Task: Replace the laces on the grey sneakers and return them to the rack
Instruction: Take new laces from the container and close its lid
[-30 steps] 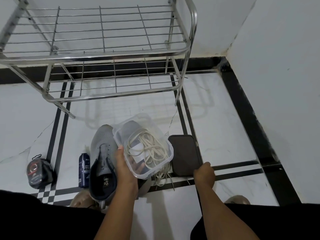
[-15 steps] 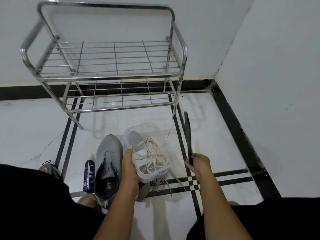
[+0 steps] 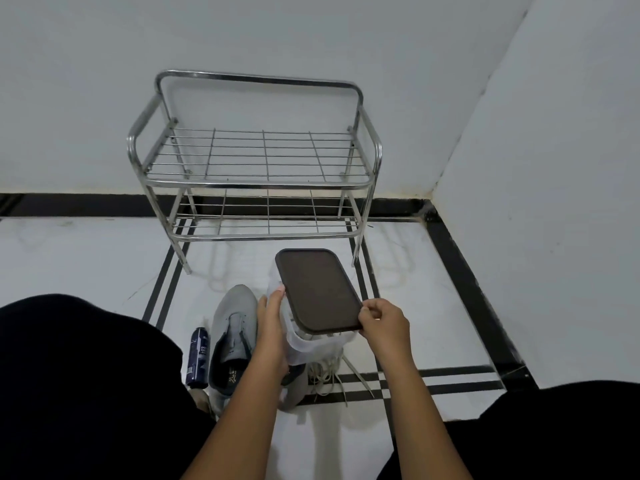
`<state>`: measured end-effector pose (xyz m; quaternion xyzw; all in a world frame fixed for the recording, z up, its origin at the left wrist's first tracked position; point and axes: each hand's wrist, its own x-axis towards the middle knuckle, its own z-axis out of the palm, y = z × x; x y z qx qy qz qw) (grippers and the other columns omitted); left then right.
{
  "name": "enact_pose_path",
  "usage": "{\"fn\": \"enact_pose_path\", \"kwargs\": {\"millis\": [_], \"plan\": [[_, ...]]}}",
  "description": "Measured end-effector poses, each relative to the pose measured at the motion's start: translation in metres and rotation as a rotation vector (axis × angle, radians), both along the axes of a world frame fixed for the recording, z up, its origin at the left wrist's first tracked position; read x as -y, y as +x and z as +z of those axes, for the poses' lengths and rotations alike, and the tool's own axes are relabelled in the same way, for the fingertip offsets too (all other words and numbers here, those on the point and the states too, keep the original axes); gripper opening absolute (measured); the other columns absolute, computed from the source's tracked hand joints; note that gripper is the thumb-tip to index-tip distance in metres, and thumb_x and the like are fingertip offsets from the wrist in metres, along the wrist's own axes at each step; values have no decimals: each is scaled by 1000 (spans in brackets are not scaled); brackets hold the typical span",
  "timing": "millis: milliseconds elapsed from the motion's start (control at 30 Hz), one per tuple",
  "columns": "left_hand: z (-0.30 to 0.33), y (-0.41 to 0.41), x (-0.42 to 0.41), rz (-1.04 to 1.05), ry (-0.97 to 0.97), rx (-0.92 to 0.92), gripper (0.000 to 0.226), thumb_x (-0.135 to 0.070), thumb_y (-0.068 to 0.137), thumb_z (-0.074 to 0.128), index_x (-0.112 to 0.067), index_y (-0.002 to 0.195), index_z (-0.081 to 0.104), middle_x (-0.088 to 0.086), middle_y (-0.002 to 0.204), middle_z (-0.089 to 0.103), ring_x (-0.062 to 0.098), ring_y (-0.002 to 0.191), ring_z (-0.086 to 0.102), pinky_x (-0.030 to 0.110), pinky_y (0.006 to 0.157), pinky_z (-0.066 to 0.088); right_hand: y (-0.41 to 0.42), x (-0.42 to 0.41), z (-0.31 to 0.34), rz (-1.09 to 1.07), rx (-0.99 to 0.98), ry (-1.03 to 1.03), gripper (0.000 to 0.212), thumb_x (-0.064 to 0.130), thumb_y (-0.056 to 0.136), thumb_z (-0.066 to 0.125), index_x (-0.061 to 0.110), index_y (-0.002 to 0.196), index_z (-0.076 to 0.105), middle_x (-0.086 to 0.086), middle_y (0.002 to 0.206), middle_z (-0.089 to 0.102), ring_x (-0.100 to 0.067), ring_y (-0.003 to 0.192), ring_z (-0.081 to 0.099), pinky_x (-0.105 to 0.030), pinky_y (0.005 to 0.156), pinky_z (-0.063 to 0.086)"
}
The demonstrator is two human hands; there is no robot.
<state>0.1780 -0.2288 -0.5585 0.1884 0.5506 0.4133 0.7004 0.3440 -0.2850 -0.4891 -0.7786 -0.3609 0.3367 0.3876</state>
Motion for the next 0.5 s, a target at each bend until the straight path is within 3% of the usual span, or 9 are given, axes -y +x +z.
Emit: {"fn": "enact_pose_path", "kwargs": {"millis": [167, 267, 400, 500], "plan": [[29, -4, 3, -118, 26, 63, 99, -89, 53, 62, -33, 135, 50, 2, 132, 60, 25, 119, 59, 46, 100, 46, -1, 7, 8, 33, 31, 41, 15, 10, 86, 57, 24, 89, 63, 7, 89, 65, -15, 87, 65, -28, 78, 54], [44, -5, 6, -185, 73, 111, 78, -77, 73, 57, -22, 129, 55, 5, 122, 67, 23, 109, 66, 38, 84, 55, 0, 4, 13, 48, 52, 49, 17, 10, 86, 57, 17, 97, 68, 3, 94, 66, -14, 89, 64, -22, 75, 48], [46, -10, 0, -295, 38, 59, 107, -84, 52, 68, -33, 142, 39, -3, 138, 54, 24, 128, 50, 50, 107, 38, -7, 0, 17, -44, 112, 63, 11, 11, 86, 58, 17, 88, 67, 3, 83, 66, -11, 75, 61, -22, 64, 48], [48, -9, -3, -340, 31, -6, 114, -86, 49, 68, -37, 146, 33, -9, 148, 41, 21, 139, 35, 54, 113, 28, -15, -1, 16, -150, 175, 63, 11, 9, 86, 56, 12, 80, 66, 2, 70, 61, -11, 63, 55, -22, 53, 43]]}}
